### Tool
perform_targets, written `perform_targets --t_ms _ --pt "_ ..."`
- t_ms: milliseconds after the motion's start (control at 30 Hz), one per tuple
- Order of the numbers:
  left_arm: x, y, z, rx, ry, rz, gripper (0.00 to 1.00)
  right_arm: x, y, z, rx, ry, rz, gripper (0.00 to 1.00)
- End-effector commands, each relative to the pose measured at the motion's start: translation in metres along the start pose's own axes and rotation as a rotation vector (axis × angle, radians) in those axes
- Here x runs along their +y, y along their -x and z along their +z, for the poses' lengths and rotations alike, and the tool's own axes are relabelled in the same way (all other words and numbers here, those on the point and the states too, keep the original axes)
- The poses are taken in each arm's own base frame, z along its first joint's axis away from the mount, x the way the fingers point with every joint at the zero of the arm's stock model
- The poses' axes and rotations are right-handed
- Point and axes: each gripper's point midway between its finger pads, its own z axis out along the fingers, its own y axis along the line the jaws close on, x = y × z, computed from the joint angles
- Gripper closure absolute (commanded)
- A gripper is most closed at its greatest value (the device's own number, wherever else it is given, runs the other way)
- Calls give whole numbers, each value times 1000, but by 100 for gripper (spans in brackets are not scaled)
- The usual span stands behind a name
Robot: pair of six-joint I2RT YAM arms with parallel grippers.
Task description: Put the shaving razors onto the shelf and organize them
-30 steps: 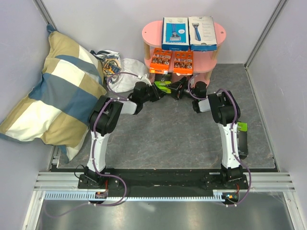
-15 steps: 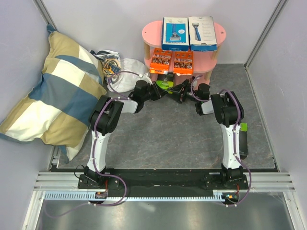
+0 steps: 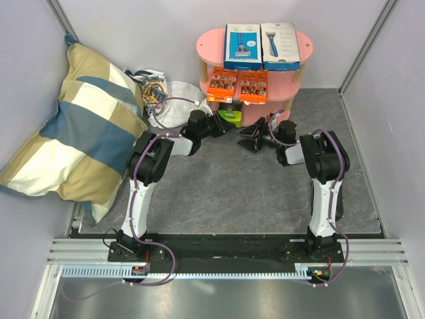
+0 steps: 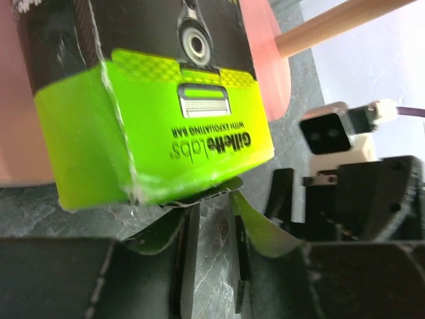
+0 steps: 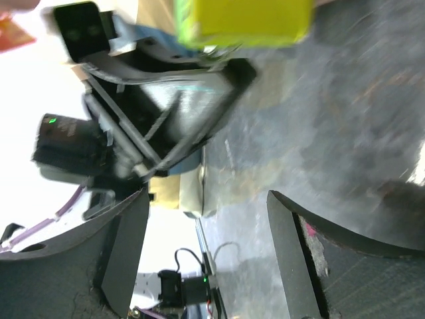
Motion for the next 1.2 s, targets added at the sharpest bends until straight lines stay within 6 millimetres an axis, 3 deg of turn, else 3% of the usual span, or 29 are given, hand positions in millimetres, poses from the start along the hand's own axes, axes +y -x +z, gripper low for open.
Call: perform_targets --t_ms 0,33,67,100,133,167,200,233,267,300,367,467,500,533,667,700,767,900,1000,1100,1167 --pt "-33 1 -20 -37 -90 46 63 28 -10 -18 7 22 -109 20" --pt "-48 6 -27 -57 -118 66 60 38 -12 -22 7 27 -152 20" --pt "-53 5 -32 -66 -129 74 57 30 -20 -28 19 -10 -132 20" --pt "-46 -7 -41 -55 -108 67 51 42 -21 -33 15 -10 -162 19" --pt "-63 -5 -48 -76 -143 87 49 31 -26 -38 22 -74 -179 19" --pt "-66 -8 -53 -80 -143 90 46 26 -31 -44 25 -109 -185 19" --pt "-59 -20 -60 -68 -121 82 43 39 -31 -51 12 -112 -231 18" --pt "-74 -18 -67 -88 -151 93 41 28 -36 -58 12 -184 -207 18" --pt "-77 -21 -72 -89 -157 95 39 24 -38 -64 14 -223 -265 16" --pt "-76 -30 -78 -77 -153 95 37 36 -35 -73 -12 -243 -312 14" --pt "-88 -40 -89 -64 -170 114 33 22 -37 -91 -32 -376 -340 6" --pt "-105 -57 -94 -26 -184 152 29 28 -29 -120 -137 -505 -405 2" --pt "-115 -69 -94 3 -201 173 28 39 -29 -131 -173 -518 -422 2" --pt "-120 -75 -93 22 -205 183 27 35 -30 -142 -188 -568 -410 2" --pt "-159 -108 -80 153 -289 222 20 48 -13 -178 -328 -695 -451 2" --pt "-164 -124 -76 192 -301 223 20 43 -15 -190 -335 -754 -436 2" --pt "-181 -134 -71 221 -344 228 19 54 -4 -211 -421 -815 -455 2" --pt "-194 -171 -59 320 -372 206 18 44 16 -271 -598 -1052 -428 2" --pt "-209 -185 -55 361 -411 198 16 32 24 -307 -654 -1183 -381 3" --pt "-212 -202 -50 410 -416 199 14 16 40 -359 -750 -1266 -268 3" --pt "-210 -211 -47 447 -418 193 12 6 42 -377 -760 -1281 -215 5"
